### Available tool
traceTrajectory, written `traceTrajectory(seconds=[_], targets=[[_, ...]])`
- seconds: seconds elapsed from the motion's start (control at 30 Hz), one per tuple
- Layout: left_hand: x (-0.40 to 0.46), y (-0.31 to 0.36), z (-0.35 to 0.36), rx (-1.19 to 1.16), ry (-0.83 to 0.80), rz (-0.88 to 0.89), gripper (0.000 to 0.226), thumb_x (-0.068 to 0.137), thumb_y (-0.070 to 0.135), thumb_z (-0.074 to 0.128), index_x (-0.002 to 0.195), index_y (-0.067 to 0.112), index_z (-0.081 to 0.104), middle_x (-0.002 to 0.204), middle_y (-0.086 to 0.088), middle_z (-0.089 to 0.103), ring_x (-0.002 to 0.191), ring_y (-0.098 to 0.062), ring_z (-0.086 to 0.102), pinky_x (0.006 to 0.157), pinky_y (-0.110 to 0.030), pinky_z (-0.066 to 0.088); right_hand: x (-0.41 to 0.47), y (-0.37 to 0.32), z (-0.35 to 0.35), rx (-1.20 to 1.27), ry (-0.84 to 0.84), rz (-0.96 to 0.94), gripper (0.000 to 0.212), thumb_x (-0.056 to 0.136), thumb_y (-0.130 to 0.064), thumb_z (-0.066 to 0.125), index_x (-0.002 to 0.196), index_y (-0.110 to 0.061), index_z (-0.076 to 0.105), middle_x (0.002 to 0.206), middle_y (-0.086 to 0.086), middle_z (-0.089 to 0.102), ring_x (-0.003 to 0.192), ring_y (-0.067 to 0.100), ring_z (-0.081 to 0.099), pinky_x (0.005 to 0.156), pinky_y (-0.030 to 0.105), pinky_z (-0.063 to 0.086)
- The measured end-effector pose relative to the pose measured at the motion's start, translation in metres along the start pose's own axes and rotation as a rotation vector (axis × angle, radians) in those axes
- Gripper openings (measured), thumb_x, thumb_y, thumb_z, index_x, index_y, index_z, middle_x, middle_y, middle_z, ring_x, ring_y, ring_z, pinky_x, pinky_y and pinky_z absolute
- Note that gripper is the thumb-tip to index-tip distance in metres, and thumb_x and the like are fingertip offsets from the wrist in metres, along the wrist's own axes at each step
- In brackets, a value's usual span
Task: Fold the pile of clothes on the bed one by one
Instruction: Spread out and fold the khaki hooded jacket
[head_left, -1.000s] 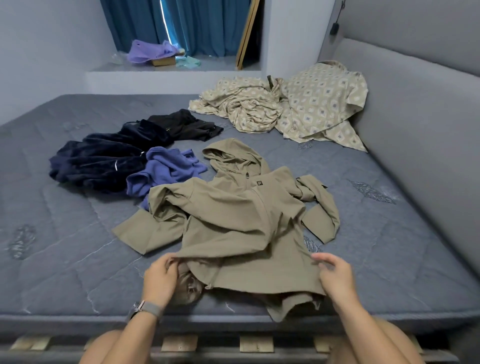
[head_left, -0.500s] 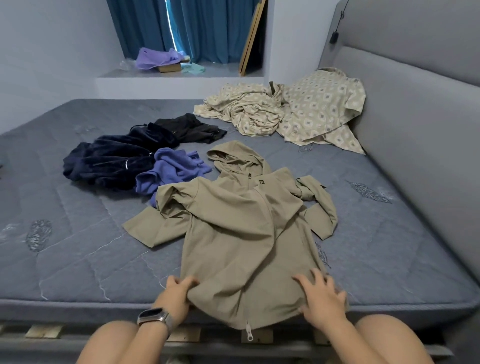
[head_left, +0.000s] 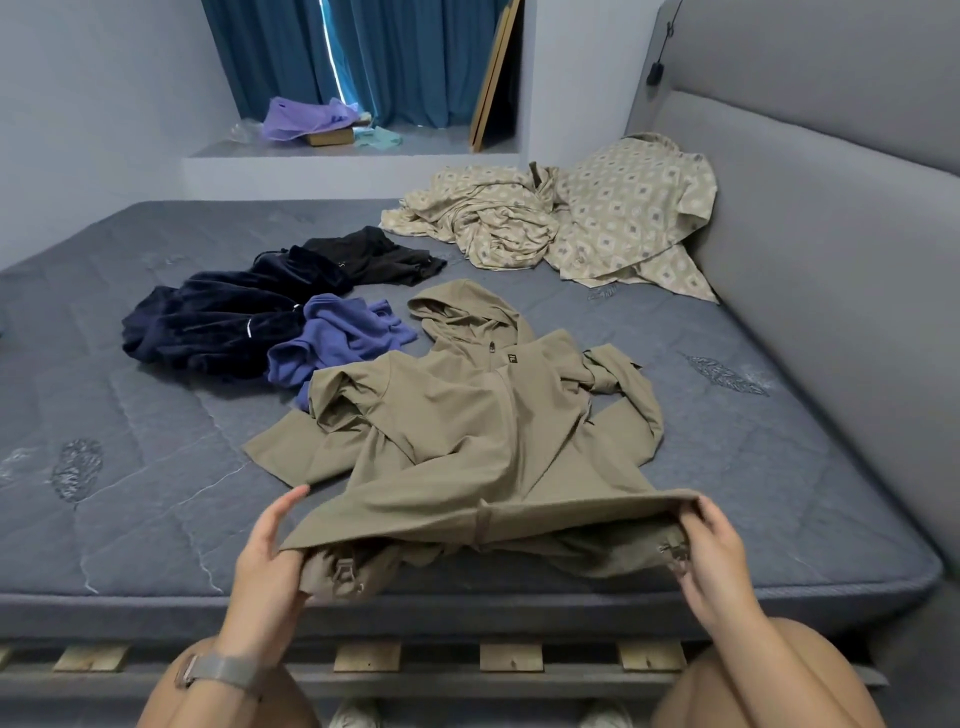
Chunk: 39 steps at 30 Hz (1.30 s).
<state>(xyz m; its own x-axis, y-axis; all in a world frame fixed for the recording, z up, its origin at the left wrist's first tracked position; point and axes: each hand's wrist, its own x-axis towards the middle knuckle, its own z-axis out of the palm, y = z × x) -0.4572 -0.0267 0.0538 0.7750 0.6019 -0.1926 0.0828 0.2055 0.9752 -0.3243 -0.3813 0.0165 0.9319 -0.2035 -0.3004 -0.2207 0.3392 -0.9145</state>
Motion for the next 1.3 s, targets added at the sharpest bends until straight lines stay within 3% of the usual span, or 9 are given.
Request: traceTrajectory(seconds=[0.13,0.3,0.47,0.67,0.8,0.93,1.07,1.17,1.3], targets=[[-0.019,-0.001,-0.004,0.83,-0.06,0.461,0.073,0.062,-0.024,0.048,0.089,0.04,0.071,0.094,0.013,0.071,0.086,-0.009,0.063,0.075,-0.01,0.043,-0.002,-0.006,-0.012,0.16,0.138,-0.085,0.027,0.103,-0.016,0.038,0.09,-0.027,0.059,0.088,-0.001,0.06,0.078,0.013,0.058,0.054,0.018,0.053],[-0.028,0.017,-0.013,1.082,0.197,0.78,0.068,0.052,-0.025,0.063,0.094,0.027,0.076,0.104,-0.009,0.065,0.081,-0.027,0.063,0.074,-0.032,0.049,0.0,-0.008,-0.026,0.115,0.261,-0.208,0.035,0.097,0.001,0.042,0.086,-0.026,0.063,0.083,-0.003,0.061,0.073,0.007,0.057,0.059,0.011,0.05],[-0.006,0.025,-0.034,1.331,0.246,0.488,0.042,0.074,-0.003,0.066,0.082,0.037,0.075,0.125,-0.003,0.052,0.076,-0.034,0.062,0.061,-0.035,0.046,0.013,-0.014,-0.039,-0.096,0.369,-0.273,0.035,0.088,0.014,0.045,0.088,-0.017,0.062,0.08,-0.004,0.061,0.068,-0.002,0.06,0.054,0.004,0.045],[0.015,-0.012,-0.053,1.864,-0.375,0.151,0.04,0.085,0.012,0.047,0.108,0.041,0.063,0.122,0.009,0.055,0.115,-0.015,0.054,0.092,-0.029,0.046,0.036,0.011,-0.057,-0.928,-0.098,-0.153,0.047,0.075,0.02,0.034,0.071,-0.013,0.067,0.081,0.011,0.068,0.088,0.031,0.06,0.068,0.031,0.041],[0.008,-0.04,-0.043,1.883,-0.579,-0.043,0.042,0.086,0.012,0.046,0.116,0.036,0.064,0.126,0.002,0.058,0.119,-0.019,0.054,0.095,-0.029,0.046,0.025,0.019,-0.058,-1.283,-0.354,-0.195,0.05,0.075,0.017,0.04,0.066,-0.027,0.061,0.08,0.001,0.068,0.086,0.022,0.06,0.067,0.018,0.04],[0.01,-0.06,-0.037,1.81,-0.736,-0.174,0.04,0.083,0.028,0.047,0.12,0.033,0.063,0.127,-0.001,0.06,0.116,-0.023,0.057,0.096,-0.031,0.048,0.022,0.033,-0.063,-1.552,-0.548,-0.058,0.054,0.072,0.011,0.039,0.055,-0.036,0.059,0.09,0.001,0.068,0.09,0.02,0.061,0.078,0.026,0.045],[0.025,-0.083,-0.046,1.779,-0.893,-0.208,0.055,0.07,0.046,0.047,0.119,0.024,0.061,0.127,-0.004,0.058,0.116,-0.025,0.058,0.096,-0.033,0.048,0.015,0.032,-0.055,-1.658,-0.684,0.167,0.033,0.08,-0.005,0.04,0.083,-0.027,0.065,0.09,-0.002,0.061,0.086,0.014,0.061,0.063,0.014,0.046],[0.03,-0.078,-0.036,1.708,-0.79,-0.141,0.046,0.081,0.043,0.049,0.124,0.03,0.058,0.128,0.001,0.056,0.117,-0.019,0.056,0.095,-0.024,0.044,0.02,0.028,-0.045,-1.673,-0.714,0.183,0.025,0.063,-0.032,0.052,0.074,-0.014,0.065,0.073,-0.002,0.058,0.085,0.025,0.065,0.061,0.024,0.042],[0.04,-0.073,-0.014,1.634,-0.563,0.106,0.031,0.093,0.032,0.046,0.121,0.036,0.058,0.121,0.006,0.062,0.111,-0.016,0.059,0.089,-0.027,0.046,0.042,0.027,-0.024,-1.565,-0.43,-0.025,0.019,0.082,-0.036,0.059,0.072,-0.02,0.065,0.075,-0.004,0.066,0.079,0.016,0.063,0.072,0.03,0.048]])
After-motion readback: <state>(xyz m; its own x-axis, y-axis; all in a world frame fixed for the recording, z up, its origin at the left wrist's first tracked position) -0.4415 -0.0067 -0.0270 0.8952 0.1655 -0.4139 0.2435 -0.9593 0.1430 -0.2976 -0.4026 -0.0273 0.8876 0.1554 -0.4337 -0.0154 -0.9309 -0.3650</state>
